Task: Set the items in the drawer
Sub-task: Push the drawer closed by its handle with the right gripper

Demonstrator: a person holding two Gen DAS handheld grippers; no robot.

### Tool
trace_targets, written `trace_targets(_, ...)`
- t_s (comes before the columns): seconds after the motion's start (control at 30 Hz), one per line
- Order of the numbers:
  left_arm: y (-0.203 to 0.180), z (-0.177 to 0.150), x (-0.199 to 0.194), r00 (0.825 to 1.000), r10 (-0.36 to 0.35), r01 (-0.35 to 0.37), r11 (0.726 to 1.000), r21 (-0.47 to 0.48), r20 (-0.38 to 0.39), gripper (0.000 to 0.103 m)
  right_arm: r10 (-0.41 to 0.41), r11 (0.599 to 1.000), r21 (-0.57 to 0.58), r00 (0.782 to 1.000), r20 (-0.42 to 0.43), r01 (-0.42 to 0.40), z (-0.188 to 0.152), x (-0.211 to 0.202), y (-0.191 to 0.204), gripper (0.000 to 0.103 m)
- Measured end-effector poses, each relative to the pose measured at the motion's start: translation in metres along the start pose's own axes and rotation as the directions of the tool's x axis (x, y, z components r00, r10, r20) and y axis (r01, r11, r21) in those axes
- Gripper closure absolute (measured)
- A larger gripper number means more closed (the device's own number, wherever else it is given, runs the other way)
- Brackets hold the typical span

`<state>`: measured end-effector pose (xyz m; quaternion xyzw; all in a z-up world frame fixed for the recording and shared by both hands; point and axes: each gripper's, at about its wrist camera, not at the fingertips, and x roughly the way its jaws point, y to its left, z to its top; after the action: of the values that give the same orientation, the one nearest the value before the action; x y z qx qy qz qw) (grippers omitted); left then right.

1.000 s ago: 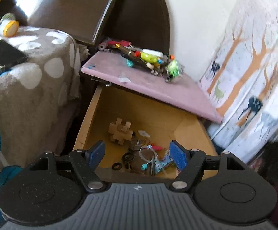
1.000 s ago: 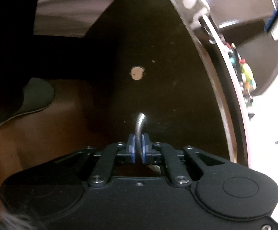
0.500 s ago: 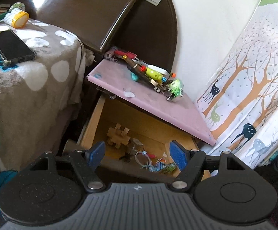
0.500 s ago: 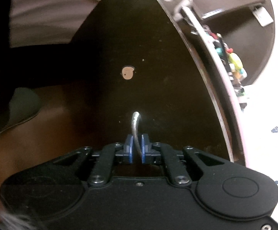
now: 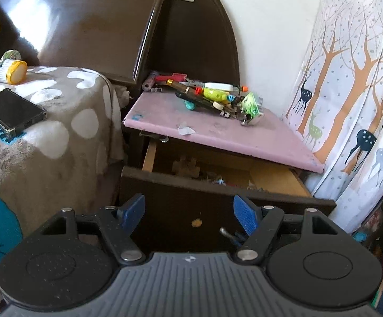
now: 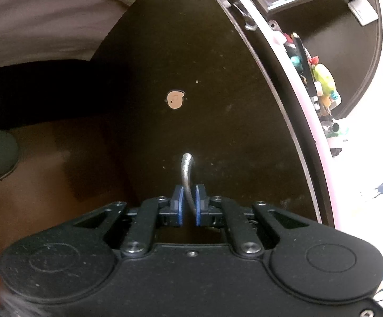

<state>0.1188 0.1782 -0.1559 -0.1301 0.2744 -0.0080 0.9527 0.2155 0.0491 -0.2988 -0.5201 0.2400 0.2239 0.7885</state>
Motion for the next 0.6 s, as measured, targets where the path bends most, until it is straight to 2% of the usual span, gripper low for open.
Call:
trace_targets(0.43, 0.000, -0.007, 0.018, 0.995, 0.015, -0.009, 0.998, 0.054, -0.097, 0.029, -0.004, 0.999, 0.040, 1.000, -0.010, 0.005, 0.008, 0.042, -0.026, 0.100)
trace_targets(0.6, -0.001, -0.007, 0.022, 0.994, 0.007, 0.000, 0.998, 0.059, -0.109, 0.029, 0.003, 0.999, 0.036, 1.000, -0.012, -0.003, 0.006, 0.050, -0.027, 0.100)
